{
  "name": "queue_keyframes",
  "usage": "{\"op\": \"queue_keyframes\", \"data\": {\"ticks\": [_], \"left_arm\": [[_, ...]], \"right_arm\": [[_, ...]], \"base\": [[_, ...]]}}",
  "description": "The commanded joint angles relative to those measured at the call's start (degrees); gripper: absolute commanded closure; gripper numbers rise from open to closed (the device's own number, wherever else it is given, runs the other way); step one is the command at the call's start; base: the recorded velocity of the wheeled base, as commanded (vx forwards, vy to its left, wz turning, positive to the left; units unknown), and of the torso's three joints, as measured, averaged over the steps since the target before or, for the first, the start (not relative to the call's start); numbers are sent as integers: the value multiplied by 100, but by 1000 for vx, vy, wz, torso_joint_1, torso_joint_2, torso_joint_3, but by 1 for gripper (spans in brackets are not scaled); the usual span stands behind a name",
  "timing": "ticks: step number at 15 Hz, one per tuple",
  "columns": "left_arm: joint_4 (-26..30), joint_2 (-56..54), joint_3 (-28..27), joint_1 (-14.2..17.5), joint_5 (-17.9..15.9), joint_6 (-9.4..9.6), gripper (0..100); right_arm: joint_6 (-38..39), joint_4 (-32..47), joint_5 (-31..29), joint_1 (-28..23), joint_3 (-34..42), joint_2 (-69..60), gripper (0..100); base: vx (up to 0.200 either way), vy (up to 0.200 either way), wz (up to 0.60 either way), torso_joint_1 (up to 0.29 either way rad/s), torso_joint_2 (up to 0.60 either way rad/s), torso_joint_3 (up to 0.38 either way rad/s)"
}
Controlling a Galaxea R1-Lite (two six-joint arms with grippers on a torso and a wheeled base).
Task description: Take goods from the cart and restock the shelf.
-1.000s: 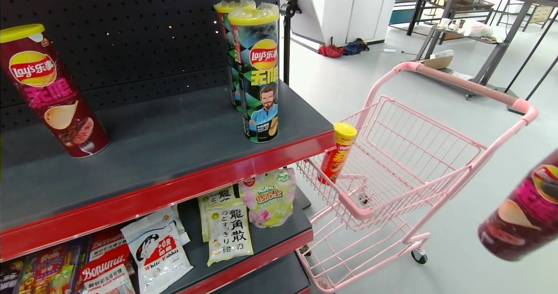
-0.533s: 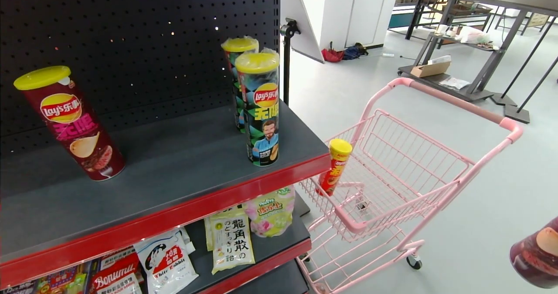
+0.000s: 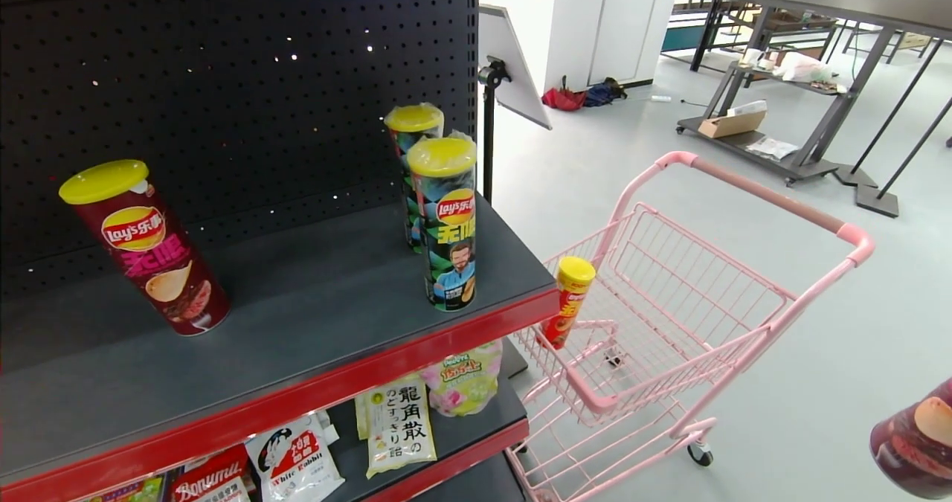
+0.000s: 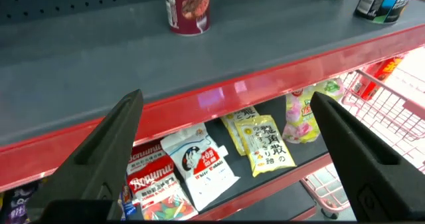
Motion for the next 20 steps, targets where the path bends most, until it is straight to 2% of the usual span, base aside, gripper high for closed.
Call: {"op": "queue_keyframes", "data": {"ticks": [1, 9, 20], "left_arm": [[4, 5, 0, 2, 1, 1, 0], [4, 5, 0, 2, 1, -8, 0], [-5, 5, 0, 2, 1, 1, 0]], "right_arm": [[-8, -3, 0, 11, 38, 7, 100], [-140, -38, 106, 2, 91, -2, 100], [-210, -56, 123, 11, 477, -371, 100]], "base": [[0, 0, 0, 159, -383, -217], [0, 0, 0, 143, -334, -185], [0, 0, 600, 8, -8, -3]]}}
